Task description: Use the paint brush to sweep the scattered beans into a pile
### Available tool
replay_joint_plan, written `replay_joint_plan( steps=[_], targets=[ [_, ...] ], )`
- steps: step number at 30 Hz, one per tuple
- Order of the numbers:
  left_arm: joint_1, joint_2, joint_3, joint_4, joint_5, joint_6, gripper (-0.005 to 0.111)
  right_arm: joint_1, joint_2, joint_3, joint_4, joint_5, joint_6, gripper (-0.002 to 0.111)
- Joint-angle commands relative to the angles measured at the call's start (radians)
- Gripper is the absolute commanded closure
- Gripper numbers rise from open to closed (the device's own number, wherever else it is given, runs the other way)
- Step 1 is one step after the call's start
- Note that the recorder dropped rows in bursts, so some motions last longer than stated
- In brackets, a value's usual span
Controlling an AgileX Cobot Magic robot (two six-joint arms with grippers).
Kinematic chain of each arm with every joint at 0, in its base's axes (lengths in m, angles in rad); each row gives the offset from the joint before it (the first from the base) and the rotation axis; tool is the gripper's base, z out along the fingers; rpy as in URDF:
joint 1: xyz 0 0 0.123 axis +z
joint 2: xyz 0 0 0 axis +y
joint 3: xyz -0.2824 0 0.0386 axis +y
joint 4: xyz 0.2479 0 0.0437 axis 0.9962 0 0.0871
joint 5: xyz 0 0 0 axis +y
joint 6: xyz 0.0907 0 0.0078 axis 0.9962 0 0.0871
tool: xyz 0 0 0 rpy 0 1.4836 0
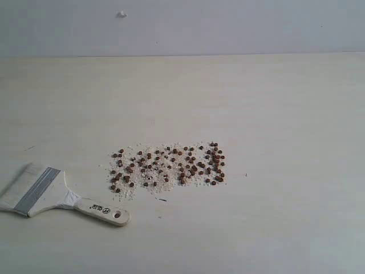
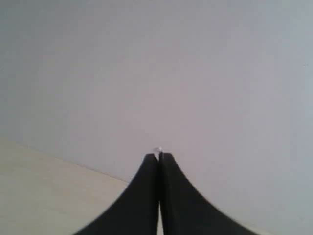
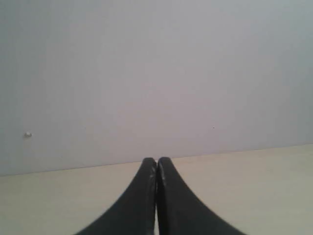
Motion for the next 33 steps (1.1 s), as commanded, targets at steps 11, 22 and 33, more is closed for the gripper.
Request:
replay_joint_plan(
  steps=[11, 22, 33],
  targets=[
    [0.003, 0.32, -0.314, 0.103, 0.283, 0.096, 0.107, 0.002, -0.006, 0.003, -0.003, -0.014, -0.001, 0.108],
    [0.003, 0.534, -0.621, 0.103, 0.651, 0.526, 0.107, 0.002, -0.006, 0.003, -0.003, -0.014, -0.001, 0.108],
    [-0.007, 0.762, -0.709, -0.171, 0.821, 1.034, 0.107, 0.002, -0.006, 0.003, -0.003, -0.014, -0.001, 0.108]
  ],
)
